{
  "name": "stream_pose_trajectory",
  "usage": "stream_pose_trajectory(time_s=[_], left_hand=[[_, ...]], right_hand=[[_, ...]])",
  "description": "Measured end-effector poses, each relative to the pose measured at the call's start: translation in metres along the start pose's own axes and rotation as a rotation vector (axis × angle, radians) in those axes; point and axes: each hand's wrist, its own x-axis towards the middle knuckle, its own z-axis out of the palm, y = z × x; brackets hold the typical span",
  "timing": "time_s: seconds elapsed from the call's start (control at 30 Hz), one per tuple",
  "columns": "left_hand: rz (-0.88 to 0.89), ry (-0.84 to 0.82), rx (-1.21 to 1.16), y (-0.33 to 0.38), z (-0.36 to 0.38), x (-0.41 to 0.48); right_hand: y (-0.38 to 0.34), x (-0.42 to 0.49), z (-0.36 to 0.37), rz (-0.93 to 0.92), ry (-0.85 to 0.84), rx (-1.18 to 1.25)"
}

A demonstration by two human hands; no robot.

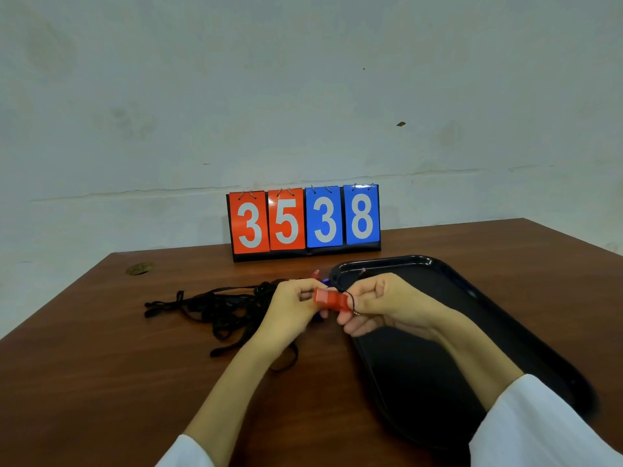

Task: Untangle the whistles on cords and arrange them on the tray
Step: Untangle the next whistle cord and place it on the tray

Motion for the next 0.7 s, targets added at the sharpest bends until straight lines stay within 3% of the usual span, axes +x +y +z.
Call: stream_pose_trajectory(time_s=[0.13,0.33,0.57,0.7], left_hand=[[-0.081,-0.03,-0.135,-0.002,0.012,-0.003],[-0.068,-0.081,-0.123,-0.001,0.019,-0.005],[-0.038,-0.163,0.052,0.001,0.024,-0.007],[0.077,-0.132,0.199,0.001,0.023,-0.01]], right_hand=[[0.002,0.003,0.001,-0.119,0.11,0.113],[0.006,0.009,-0.001,-0.201,0.471,0.012],[0.02,0.013,-0.002,-0.271,0.796,-0.435],[0.02,0.011,-0.003,-0.234,0.787,-0.764]])
